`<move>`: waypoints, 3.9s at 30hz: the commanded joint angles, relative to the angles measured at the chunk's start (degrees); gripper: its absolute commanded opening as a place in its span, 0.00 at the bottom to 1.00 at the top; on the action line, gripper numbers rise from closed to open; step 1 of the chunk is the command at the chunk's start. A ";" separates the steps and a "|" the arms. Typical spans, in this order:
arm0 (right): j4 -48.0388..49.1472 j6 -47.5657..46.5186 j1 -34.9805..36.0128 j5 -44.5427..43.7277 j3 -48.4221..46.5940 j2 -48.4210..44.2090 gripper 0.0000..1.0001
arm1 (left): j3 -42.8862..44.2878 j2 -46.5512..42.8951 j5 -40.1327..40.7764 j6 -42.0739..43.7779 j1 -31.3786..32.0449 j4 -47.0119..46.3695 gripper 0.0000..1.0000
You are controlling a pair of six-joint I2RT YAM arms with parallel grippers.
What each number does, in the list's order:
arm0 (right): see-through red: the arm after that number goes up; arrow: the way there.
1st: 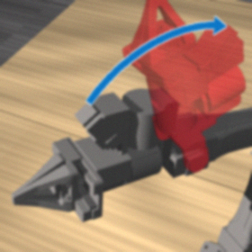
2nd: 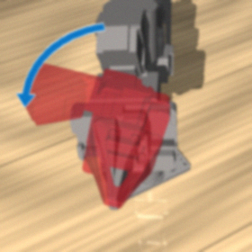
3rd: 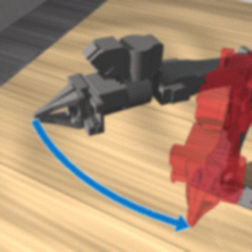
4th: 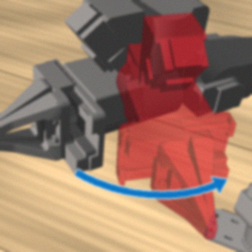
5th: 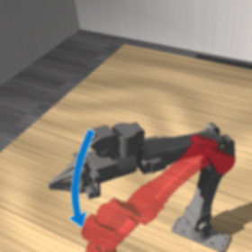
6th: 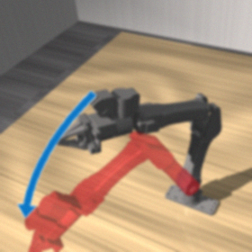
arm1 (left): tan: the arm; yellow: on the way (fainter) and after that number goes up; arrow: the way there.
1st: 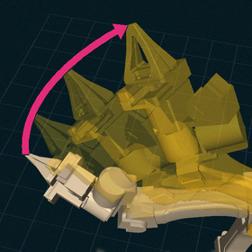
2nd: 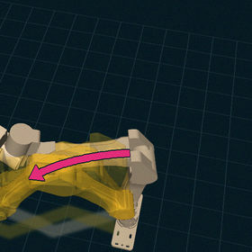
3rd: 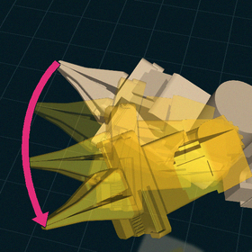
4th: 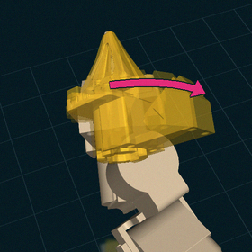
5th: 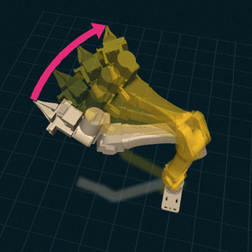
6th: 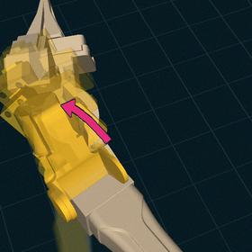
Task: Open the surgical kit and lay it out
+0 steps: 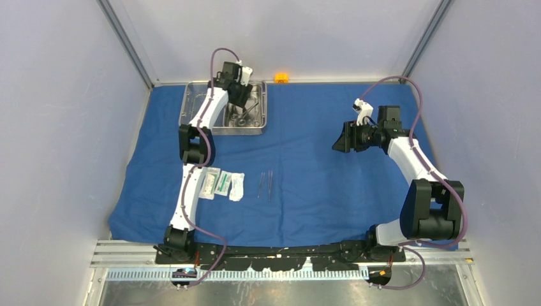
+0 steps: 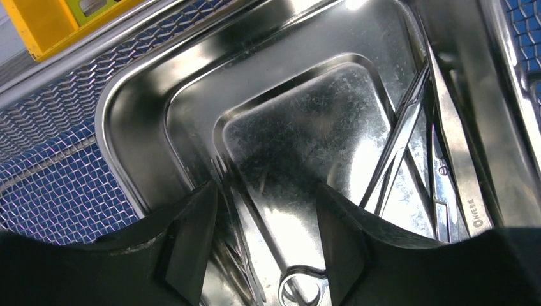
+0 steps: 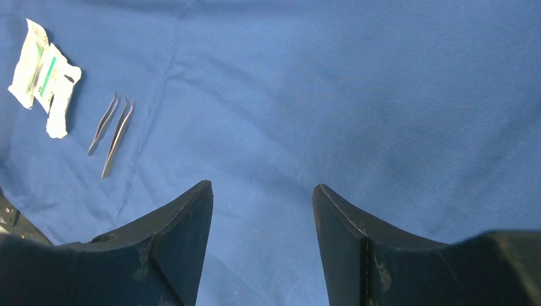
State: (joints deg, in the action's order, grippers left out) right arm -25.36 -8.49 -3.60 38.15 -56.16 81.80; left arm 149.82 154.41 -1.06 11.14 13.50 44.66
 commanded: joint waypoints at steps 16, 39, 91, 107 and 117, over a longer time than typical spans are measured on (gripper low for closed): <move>0.42 -1.09 0.17 0.21 -2.31 0.38 0.64 | 0.97 0.87 -8.41 -12.88 -2.00 3.57 0.71; 0.48 -1.00 0.17 0.25 -2.38 0.64 0.64 | -4.03 -8.41 2.36 8.94 0.38 -0.33 0.73; 0.40 -1.07 0.17 0.43 -2.29 1.08 0.64 | -1.72 -0.36 9.58 22.38 0.92 4.08 0.28; 0.40 -1.09 0.17 0.48 -2.28 1.07 0.64 | -0.73 1.53 7.13 22.28 0.66 7.41 0.18; 0.40 -1.00 0.17 0.41 -2.29 1.08 0.64 | 0.71 2.69 4.41 20.64 0.06 9.64 0.10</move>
State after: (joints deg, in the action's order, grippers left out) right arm -25.61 -8.91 -3.60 38.15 -56.16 82.67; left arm 149.36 154.74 6.46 33.28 14.15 49.63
